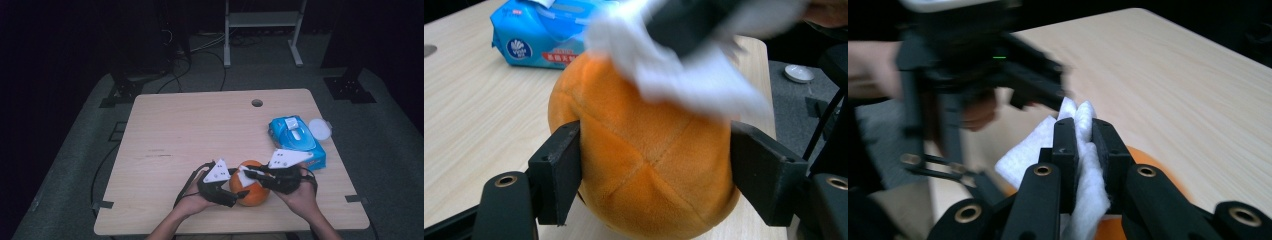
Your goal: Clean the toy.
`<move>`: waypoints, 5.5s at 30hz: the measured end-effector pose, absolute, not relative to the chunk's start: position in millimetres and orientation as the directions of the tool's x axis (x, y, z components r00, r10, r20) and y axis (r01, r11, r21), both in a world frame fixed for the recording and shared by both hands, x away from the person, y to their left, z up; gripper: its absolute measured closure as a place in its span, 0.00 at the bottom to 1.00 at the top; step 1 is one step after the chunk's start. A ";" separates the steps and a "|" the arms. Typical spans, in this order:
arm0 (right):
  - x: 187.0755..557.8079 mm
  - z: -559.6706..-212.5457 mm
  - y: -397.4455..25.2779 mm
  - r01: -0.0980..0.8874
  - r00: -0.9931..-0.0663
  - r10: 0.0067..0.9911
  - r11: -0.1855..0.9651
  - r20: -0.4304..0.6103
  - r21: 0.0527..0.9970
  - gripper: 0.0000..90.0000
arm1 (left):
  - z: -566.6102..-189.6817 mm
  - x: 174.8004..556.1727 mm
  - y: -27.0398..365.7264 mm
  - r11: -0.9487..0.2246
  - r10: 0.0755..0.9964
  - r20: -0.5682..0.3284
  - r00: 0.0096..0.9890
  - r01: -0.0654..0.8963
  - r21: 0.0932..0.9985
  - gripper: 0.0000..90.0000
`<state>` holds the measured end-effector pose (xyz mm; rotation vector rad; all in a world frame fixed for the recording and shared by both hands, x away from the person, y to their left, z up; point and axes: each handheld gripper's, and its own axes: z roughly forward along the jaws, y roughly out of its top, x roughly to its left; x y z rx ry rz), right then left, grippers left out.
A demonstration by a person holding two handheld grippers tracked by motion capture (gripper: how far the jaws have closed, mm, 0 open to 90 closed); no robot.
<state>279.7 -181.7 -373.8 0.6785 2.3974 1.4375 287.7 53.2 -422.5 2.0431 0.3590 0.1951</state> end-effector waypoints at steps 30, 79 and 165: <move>298.1 -399.1 -201.2 0.398 -0.811 0.569 0.368 0.135 0.841 0.89 | -431.3 310.0 71.2 -0.353 0.321 -0.258 0.911 0.368 0.860 0.17; 276.2 -390.2 -169.1 0.308 -0.860 0.502 0.376 0.087 0.874 0.90 | -425.1 294.6 63.4 -0.484 0.299 0.004 0.954 0.148 0.863 0.26; 289.8 -397.0 -186.3 0.356 -0.799 0.596 0.369 0.075 0.859 0.89 | -425.8 310.7 84.9 -0.453 0.299 -0.033 0.954 0.172 0.875 0.22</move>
